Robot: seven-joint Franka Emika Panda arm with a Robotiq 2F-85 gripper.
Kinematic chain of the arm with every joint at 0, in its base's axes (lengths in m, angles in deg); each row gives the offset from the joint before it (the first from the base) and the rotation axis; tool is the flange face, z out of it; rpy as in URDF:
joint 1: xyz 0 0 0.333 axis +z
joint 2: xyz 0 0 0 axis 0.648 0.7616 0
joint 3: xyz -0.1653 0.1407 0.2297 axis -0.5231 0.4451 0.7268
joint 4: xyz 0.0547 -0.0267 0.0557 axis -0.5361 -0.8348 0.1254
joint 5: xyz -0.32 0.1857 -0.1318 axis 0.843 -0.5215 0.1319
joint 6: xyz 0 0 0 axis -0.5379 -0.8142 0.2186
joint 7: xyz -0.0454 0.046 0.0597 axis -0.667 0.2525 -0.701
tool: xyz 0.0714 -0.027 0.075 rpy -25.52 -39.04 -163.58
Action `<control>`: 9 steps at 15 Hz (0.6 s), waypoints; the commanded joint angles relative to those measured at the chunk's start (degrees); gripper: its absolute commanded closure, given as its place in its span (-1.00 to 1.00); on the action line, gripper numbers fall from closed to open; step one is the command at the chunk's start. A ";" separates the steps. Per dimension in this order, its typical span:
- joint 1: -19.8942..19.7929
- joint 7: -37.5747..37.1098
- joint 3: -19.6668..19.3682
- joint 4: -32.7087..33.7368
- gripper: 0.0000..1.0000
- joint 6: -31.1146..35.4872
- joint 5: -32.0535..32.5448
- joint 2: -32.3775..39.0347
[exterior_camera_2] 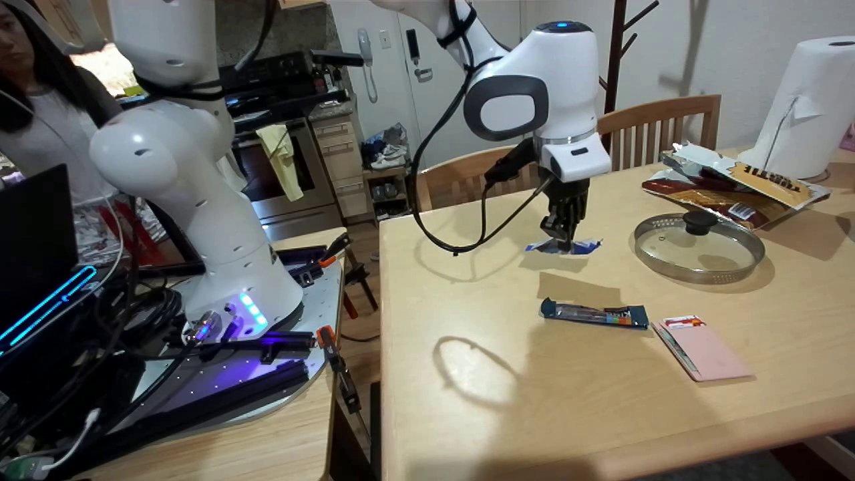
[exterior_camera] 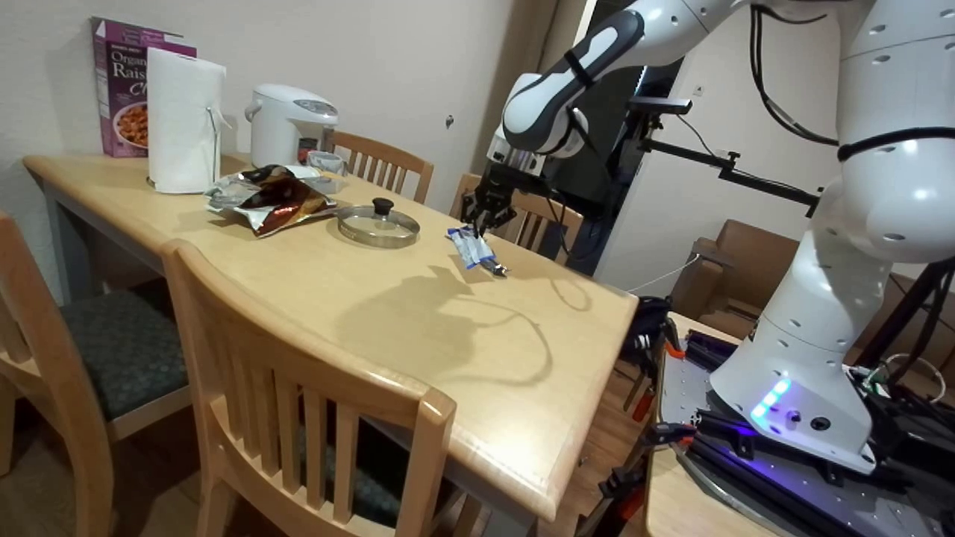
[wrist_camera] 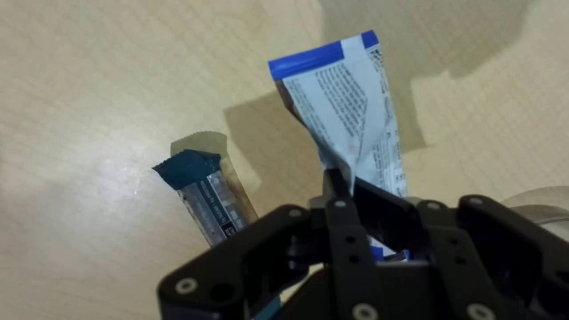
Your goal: Move the white and blue packet backwards
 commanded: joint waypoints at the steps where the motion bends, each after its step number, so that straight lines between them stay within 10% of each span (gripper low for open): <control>1: -1.18 3.37 0.43 -0.50 0.98 0.69 -1.47 0.09; 9: -2.53 9.22 0.28 4.65 0.98 -1.83 -0.21 3.47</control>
